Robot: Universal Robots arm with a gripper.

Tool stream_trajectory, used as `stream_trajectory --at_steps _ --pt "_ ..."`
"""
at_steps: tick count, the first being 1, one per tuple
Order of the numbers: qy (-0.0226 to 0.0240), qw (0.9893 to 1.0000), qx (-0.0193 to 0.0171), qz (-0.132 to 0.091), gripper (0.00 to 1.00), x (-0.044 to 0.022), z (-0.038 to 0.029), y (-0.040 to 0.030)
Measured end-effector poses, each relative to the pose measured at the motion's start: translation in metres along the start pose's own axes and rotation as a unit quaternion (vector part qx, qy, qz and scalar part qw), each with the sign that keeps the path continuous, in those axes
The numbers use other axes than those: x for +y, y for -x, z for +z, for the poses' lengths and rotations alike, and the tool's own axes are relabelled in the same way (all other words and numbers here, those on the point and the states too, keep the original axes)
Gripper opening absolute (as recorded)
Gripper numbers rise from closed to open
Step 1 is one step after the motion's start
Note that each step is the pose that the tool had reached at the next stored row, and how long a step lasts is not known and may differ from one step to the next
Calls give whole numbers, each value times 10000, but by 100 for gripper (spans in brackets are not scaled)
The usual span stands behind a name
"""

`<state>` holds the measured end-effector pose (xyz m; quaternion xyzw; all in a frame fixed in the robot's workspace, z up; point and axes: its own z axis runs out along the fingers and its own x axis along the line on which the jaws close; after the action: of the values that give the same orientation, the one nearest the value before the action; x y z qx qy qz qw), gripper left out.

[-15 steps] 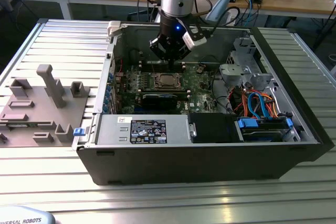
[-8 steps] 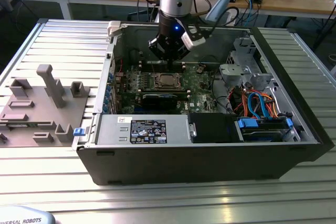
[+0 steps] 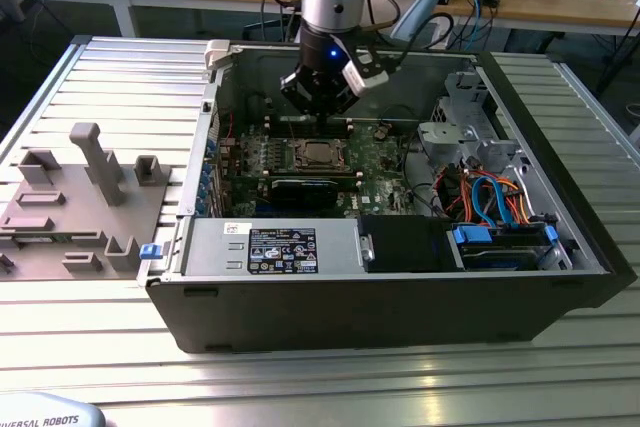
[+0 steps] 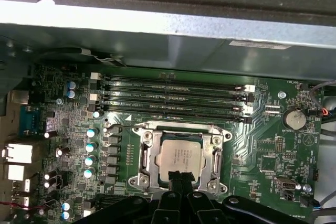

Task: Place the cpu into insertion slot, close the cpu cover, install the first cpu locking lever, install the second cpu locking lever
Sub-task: 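Install the first cpu locking lever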

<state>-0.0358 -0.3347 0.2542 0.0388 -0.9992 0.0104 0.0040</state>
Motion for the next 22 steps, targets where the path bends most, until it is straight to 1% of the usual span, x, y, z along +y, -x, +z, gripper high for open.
stream_trajectory --at_steps 13,14,16,22 --pt "2 10000 -1 0 11 3 6 -36" --pt "4 10000 -1 0 11 4 7 -43" --pt "17 10000 -2 0 11 7 9 -78" --pt "17 10000 -2 0 11 9 11 -108"
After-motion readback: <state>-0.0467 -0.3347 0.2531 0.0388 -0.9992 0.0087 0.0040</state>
